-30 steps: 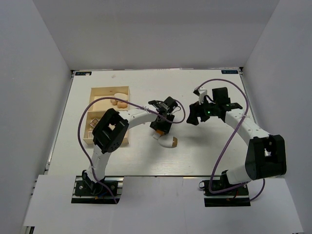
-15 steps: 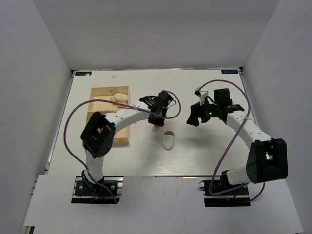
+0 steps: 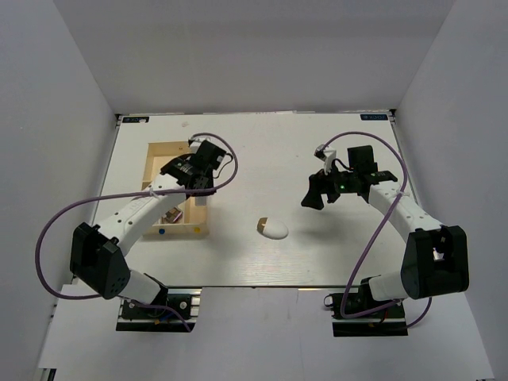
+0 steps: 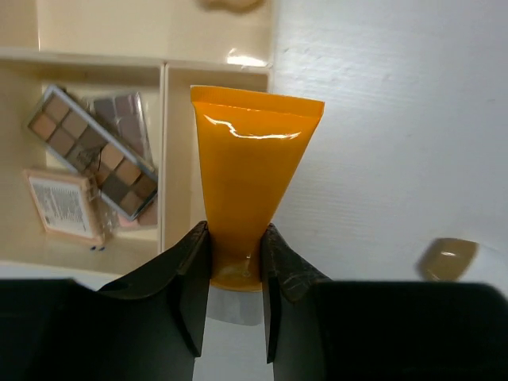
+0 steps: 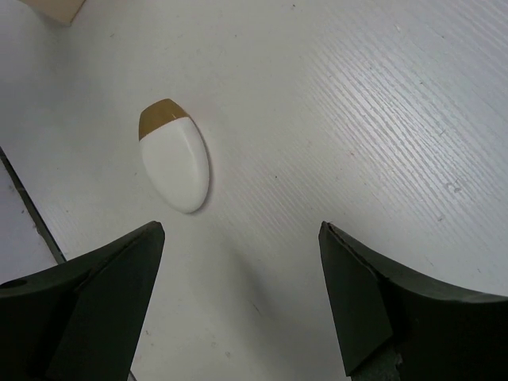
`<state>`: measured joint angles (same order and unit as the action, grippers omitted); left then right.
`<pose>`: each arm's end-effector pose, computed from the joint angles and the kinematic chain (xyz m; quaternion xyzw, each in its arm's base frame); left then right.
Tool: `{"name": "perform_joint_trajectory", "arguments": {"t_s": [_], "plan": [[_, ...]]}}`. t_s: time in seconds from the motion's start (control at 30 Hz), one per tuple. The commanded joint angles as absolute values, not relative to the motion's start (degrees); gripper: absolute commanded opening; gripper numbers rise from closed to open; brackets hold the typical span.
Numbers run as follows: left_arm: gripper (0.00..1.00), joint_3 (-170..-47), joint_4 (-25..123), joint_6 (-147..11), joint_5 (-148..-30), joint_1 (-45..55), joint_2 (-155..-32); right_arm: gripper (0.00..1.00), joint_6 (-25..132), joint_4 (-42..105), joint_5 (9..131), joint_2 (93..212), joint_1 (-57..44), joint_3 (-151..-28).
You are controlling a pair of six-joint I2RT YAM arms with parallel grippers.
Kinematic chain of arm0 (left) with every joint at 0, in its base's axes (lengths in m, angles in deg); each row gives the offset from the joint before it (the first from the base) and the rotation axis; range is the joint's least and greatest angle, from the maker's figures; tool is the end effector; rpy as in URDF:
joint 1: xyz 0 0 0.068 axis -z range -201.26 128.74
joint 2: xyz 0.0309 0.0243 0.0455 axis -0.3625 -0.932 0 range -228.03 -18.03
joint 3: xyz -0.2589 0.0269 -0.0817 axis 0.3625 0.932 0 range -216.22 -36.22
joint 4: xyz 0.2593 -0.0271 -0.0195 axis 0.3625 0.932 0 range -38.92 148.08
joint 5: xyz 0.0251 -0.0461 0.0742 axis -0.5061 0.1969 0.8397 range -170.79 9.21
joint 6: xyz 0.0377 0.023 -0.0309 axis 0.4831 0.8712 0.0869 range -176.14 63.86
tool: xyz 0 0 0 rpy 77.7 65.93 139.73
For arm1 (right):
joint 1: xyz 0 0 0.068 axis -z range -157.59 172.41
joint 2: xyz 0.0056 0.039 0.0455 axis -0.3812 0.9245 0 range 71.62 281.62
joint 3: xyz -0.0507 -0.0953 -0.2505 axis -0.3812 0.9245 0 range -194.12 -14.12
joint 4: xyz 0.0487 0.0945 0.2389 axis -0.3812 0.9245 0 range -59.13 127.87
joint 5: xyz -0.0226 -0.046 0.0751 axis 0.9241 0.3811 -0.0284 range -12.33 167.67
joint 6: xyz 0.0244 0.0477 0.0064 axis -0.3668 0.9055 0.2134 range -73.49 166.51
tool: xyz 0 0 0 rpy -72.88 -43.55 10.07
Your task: Organize the makeup
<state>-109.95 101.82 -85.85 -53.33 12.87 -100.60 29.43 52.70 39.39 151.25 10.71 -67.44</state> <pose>0.2498 -0.1495 0.3059 -0.0262 0.9391 0.0596 0.3374 0.2763 0.0798 0.2424 -0.3328 0.8256 0.2901 0.3515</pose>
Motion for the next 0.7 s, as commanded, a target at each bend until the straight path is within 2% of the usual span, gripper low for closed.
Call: {"name": "perform_joint_trajectory", "arguments": {"t_s": [0.0,0.2,0.3,0.37,0.47,0.57,0.67], "plan": [[0.37,-106.28,103.64,-90.14,-51.09,11.80,-98.90,0.85,27.97,53.81,36.98,150.89,10.46,-67.20],[0.40,-102.40,101.18,-92.52,-50.91,9.94,-100.99,0.87,27.27,55.13,37.24,151.51,10.46,-68.52],[0.47,-101.44,100.82,-92.87,-50.56,9.24,-102.84,0.89,27.00,55.57,37.33,151.42,10.54,-68.70],[0.58,-101.00,100.30,-92.96,-50.91,8.63,-103.55,0.89,26.83,55.74,37.16,151.25,10.46,-68.52],[0.69,-100.82,99.68,-92.96,-51.35,8.10,-104.17,0.89,25.87,56.44,36.11,151.25,10.63,-68.35],[0.73,-101.34,99.59,-92.87,-51.61,7.58,-104.34,0.89,24.72,57.15,34.52,151.25,10.37,-68.34],[0.72,-103.54,100.21,-92.44,-52.13,7.57,-104.08,0.89,20.52,59.78,28.67,151.68,10.37,-69.04]]}}
